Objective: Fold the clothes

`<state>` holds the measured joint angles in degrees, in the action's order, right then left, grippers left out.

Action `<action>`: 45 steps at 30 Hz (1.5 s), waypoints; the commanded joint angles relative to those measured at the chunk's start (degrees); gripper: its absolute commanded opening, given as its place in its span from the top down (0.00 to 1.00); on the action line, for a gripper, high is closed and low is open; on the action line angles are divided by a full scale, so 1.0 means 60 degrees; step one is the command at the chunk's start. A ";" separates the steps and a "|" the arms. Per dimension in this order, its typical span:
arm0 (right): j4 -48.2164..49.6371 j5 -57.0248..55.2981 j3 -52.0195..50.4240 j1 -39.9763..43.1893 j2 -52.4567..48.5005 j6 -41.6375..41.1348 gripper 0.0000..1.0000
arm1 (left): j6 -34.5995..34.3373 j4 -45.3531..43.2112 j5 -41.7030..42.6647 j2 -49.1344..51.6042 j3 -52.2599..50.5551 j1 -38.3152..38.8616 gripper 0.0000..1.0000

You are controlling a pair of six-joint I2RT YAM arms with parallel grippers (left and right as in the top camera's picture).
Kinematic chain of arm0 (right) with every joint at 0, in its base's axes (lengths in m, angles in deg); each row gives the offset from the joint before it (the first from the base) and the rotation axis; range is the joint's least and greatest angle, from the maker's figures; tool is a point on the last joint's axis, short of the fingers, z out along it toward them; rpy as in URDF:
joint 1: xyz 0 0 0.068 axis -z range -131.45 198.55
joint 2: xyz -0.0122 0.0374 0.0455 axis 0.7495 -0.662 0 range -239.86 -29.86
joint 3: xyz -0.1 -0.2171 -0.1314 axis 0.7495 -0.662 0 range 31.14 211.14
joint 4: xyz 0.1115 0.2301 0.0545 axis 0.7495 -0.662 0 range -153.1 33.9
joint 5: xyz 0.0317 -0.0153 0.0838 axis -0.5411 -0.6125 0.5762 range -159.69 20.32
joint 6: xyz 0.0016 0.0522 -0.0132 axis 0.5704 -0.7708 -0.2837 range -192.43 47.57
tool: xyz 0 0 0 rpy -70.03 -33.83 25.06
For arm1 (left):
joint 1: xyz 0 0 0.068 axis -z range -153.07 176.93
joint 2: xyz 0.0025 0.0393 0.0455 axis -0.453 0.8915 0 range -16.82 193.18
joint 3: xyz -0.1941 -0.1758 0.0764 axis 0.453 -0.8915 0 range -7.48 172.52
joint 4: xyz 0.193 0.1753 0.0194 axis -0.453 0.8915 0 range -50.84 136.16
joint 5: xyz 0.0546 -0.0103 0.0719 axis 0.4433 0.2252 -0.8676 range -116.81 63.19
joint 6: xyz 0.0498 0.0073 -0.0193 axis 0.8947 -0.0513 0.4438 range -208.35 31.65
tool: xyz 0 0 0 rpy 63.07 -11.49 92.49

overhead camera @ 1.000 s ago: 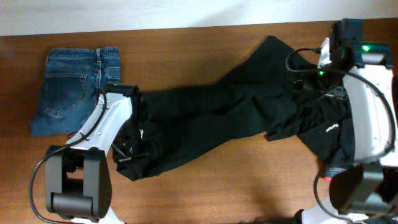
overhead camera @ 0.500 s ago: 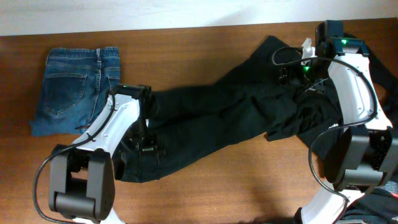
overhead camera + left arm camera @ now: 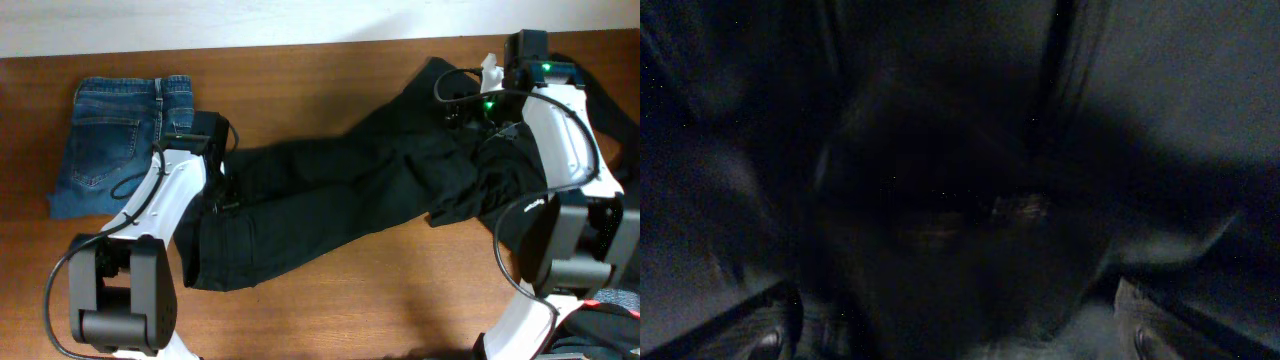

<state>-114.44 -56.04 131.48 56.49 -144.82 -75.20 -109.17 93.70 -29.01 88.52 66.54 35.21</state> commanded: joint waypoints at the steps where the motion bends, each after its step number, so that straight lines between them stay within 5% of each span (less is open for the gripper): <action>1: 0.0576 0.0127 0.0138 -0.0080 -0.0743 0.0175 0.11 | 0.0015 -0.0699 -0.0142 -0.0240 0.0051 -0.0033 0.01; 9: 0.1880 0.0200 0.0138 -0.0113 -0.2102 0.0098 0.11 | 0.0015 -0.1096 -0.0142 -0.0240 0.0051 -0.0033 0.01; 13: 0.1545 -0.0135 0.0138 -0.0131 -0.2787 0.0087 0.20 | 0.0015 -0.1089 -0.0142 -0.0240 0.0051 -0.0033 0.01; 20: 0.1239 -0.0878 0.0138 0.0219 -0.2903 -0.0444 0.19 | 0.0015 -0.1093 -0.0142 -0.0240 0.0051 -0.0033 0.01; 26: 0.0852 -0.1912 0.0138 0.1107 -0.2903 -0.2302 0.16 | 0.0015 -0.1086 -0.0142 -0.0240 0.0051 -0.0033 0.01; 37: -0.0007 -0.2044 0.0138 0.3246 -0.2903 -0.2084 0.15 | 0.0015 -0.1457 -0.0142 -0.0240 0.0051 -0.0033 0.01; 45: -0.0215 -0.1566 0.0142 0.3111 -0.2889 -0.1574 0.13 | 0.0015 -0.3075 -0.0142 -0.0240 0.0051 -0.0033 0.01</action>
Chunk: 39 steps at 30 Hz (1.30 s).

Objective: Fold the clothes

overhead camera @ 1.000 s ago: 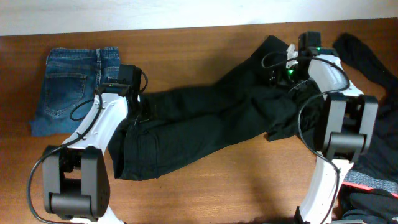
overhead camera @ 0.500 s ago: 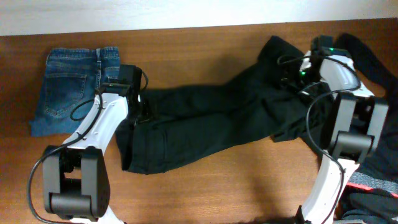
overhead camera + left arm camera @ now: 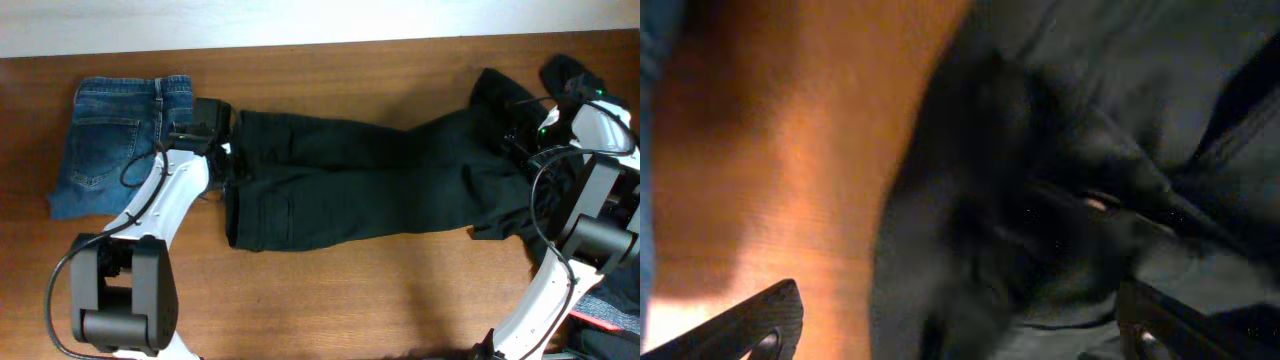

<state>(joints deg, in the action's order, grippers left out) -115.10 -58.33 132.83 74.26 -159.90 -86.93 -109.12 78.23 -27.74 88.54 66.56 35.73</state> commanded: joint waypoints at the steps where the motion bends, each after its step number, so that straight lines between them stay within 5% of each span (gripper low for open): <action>1: -0.0117 -0.1122 -0.0080 0.0058 -0.0361 0.0466 0.12 | 0.0007 -0.0732 -0.0353 -0.0244 0.0044 -0.0120 0.01; 14: -0.0393 0.0051 0.1209 -0.1749 0.0364 0.1887 0.12 | 0.0007 -0.1526 -0.0353 -0.0244 0.0044 -0.0120 0.01; 17: -0.0470 0.0004 0.1705 -0.2087 0.0382 0.1872 0.21 | 0.0007 -0.1523 -0.0353 -0.0240 0.0044 -0.0120 0.01; 21: -0.0284 -0.0415 0.2313 -0.2306 0.0382 0.0790 0.36 | 0.0011 -0.1519 -0.0353 -0.0244 0.0044 -0.0120 0.01; 29: -0.0047 -0.0933 0.2728 -0.2310 0.0375 0.0331 0.32 | 0.0007 -0.1515 -0.0353 -0.0244 0.0044 -0.0120 0.01; 36: -0.1319 -0.3435 0.2728 -0.2055 0.0375 -0.0353 0.34 | 0.0011 -0.1515 -0.0357 -0.0240 0.0044 -0.0120 0.01; 39: -0.1599 -0.3351 0.2725 -0.1807 0.0372 -0.0692 0.50 | 0.0011 -0.1515 -0.0357 -0.0240 0.0044 -0.0120 0.01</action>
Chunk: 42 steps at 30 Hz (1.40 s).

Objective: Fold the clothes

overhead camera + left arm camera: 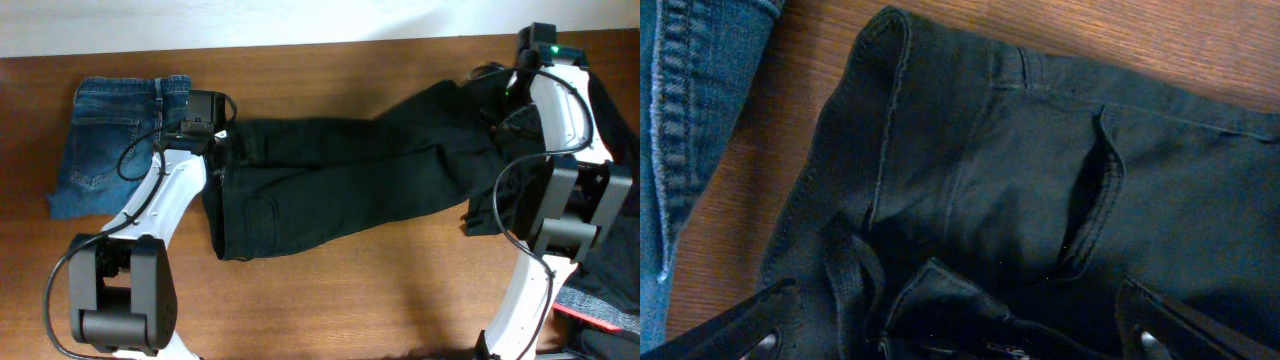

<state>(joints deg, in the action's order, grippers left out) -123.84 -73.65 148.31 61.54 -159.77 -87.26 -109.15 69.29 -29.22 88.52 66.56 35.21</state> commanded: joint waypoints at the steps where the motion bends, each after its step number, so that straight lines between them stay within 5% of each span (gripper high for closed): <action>1: -0.0211 -0.0656 0.0135 0.0372 0.0350 -0.0659 0.59 | 0.0015 -0.0025 -0.0109 -0.0240 0.0044 -0.0033 0.01; 5: -0.0667 -0.0025 -0.0025 0.0601 0.0339 -0.0692 0.86 | 0.0015 -0.0015 -0.0106 -0.0240 0.0044 -0.0033 0.01; 15: 0.0419 0.0798 -0.2328 0.0710 0.0288 -0.0328 0.86 | 0.0015 0.0098 -0.0102 -0.0240 0.0044 -0.0033 0.01; 21: 0.1854 -0.0481 -0.3366 0.1279 0.0284 -0.0368 0.85 | 0.0015 0.0193 -0.0095 -0.0240 0.0044 -0.0033 0.01; 31: 0.2626 -0.1453 -0.2554 0.3089 0.0288 -0.0361 0.81 | 0.0015 0.0474 -0.0069 -0.0240 0.0044 -0.0033 0.01; 42: 0.1643 -0.1621 -0.0055 0.3909 0.0328 -0.0342 0.81 | 0.0015 0.0521 -0.0069 -0.0240 0.0044 -0.0033 0.01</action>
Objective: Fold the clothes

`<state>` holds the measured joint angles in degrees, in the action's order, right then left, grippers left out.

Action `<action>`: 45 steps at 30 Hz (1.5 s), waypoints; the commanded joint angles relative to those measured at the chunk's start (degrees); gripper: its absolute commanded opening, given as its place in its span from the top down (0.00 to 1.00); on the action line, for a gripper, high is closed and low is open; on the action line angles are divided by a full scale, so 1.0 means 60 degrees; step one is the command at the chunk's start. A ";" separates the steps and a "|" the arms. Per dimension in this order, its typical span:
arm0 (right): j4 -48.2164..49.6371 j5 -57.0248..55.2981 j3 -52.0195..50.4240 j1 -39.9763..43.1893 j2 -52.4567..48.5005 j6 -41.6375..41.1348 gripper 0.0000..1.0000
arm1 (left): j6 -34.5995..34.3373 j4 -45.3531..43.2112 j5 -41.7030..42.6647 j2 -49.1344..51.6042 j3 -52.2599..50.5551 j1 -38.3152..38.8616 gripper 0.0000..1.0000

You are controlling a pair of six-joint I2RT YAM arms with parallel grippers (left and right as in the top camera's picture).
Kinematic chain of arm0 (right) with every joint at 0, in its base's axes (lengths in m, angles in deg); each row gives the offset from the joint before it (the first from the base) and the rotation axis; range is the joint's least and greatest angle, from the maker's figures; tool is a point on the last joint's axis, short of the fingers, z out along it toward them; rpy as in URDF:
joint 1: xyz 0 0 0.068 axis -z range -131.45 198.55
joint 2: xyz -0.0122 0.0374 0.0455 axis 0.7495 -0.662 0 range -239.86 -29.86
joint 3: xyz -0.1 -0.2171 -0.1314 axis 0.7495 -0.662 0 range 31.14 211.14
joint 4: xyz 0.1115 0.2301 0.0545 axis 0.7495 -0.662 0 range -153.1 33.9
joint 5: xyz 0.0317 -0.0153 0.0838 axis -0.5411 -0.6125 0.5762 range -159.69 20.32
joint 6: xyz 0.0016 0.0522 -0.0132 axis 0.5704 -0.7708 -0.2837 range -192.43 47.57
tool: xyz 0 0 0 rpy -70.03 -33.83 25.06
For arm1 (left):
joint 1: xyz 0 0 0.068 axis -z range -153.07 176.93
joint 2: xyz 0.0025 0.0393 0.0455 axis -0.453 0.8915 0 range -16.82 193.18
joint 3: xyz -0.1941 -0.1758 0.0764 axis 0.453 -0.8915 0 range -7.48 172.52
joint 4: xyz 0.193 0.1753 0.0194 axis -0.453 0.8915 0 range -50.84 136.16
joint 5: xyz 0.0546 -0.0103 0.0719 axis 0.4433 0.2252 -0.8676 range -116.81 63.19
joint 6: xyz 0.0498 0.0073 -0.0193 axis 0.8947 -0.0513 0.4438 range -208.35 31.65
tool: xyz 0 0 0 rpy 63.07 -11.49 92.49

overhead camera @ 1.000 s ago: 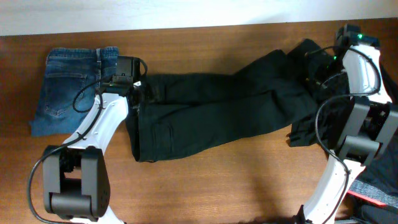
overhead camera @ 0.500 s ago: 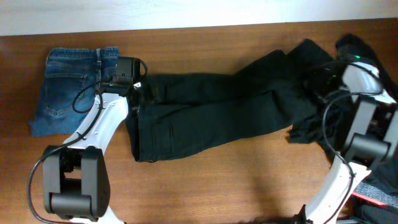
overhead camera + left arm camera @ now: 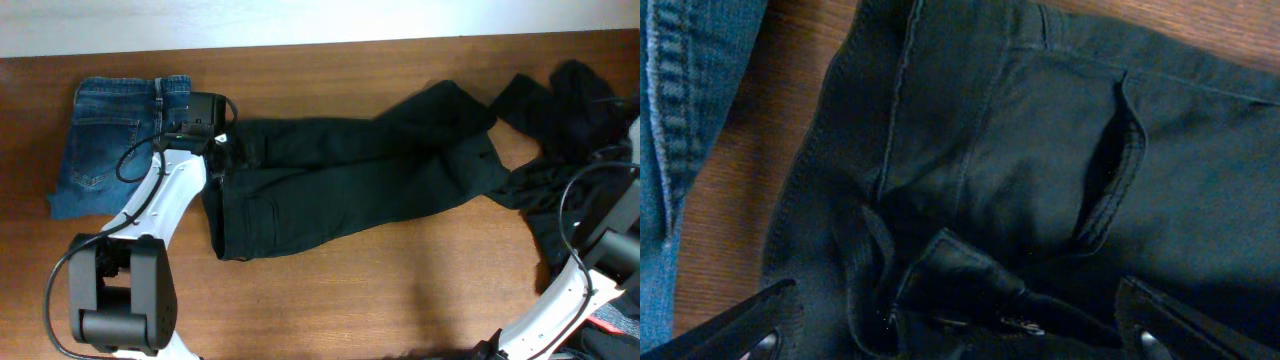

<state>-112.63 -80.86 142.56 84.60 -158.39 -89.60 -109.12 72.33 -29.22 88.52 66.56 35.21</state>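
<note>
Black trousers [image 3: 340,185] lie flat across the table, waistband to the left and legs running right and a little upward. My left gripper [image 3: 215,145] sits at the waistband's upper corner. In the left wrist view its fingers [image 3: 770,322] stand wide apart and open over the waistband and pocket slit [image 3: 1110,170], gripping nothing. The folded blue jeans [image 3: 115,140] rest at the far left, their hem [image 3: 670,120] just beside the trousers. My right gripper is out of view; only its arm and cable [image 3: 600,200] show at the right edge.
A heap of dark clothes [image 3: 570,110] lies at the back right, touching the trouser legs' ends. The wooden table [image 3: 400,290] shows bare wood in front of the trousers. A white wall runs along the far edge.
My right arm was over the leg ends at the back right and is now off the right edge, the legs released. The trousers have hardly shifted. My left gripper stays open at the waistband.
The trousers first lay slanted and crumpled, my left gripper at the waist and my right at the legs. Then they were stretched straight across the table. Then the left gripper was open and the legs angled toward the back right. Now the right arm is gone from them.
</note>
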 commanded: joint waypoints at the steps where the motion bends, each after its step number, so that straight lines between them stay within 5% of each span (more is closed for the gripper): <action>1: -0.0419 -0.0503 0.1220 0.0066 0.0098 0.0025 0.81 | 0.0007 0.0015 -0.0069 -0.0240 0.0044 -0.0033 0.01; 7: -0.2302 0.1938 0.2674 -0.0160 0.0106 0.1191 0.79 | 0.0011 0.0127 -0.0069 -0.0240 0.0044 -0.0033 0.01; 13: -0.4564 0.4335 0.2328 -0.1111 0.0091 0.4175 0.45 | 0.0007 0.0637 -0.0073 -0.0240 0.0044 -0.0033 0.01; 15: -0.4867 0.4328 0.2116 -0.1574 0.0091 0.4707 0.43 | 0.0007 0.0838 -0.0076 -0.0240 0.0044 -0.0033 0.01; 25: -0.3439 0.2313 0.0528 -0.3370 0.0073 0.4827 0.29 | 0.0007 0.1093 -0.0073 -0.0240 0.0040 -0.0033 0.01; 36: -0.1009 0.1610 -0.1909 -0.3716 0.0073 0.4823 0.18 | 0.0007 0.1093 -0.0073 -0.0240 0.0040 -0.0033 0.01; 39: -0.0936 0.1872 -0.2288 -0.3734 0.0073 0.4823 0.35 | 0.0007 0.1089 -0.0073 -0.0240 0.0040 -0.0033 0.01; 42: -0.1198 0.2364 -0.2295 -0.3825 0.0087 0.4819 0.88 | 0.0007 0.1089 -0.0073 -0.0240 0.0040 -0.0033 0.01; 43: -0.1304 0.2415 -0.2277 -0.3854 0.0113 0.4776 0.96 | 0.0007 0.1089 -0.0073 -0.0240 0.0040 -0.0033 0.01; 45: -0.1654 0.2397 -0.2182 -0.3927 0.0160 0.4513 0.96 | 0.0007 0.1089 -0.0073 -0.0240 0.0040 -0.0033 0.01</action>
<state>-120.08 -68.17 129.95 62.30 -157.91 -60.92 -109.12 78.82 -29.22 88.52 66.56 35.21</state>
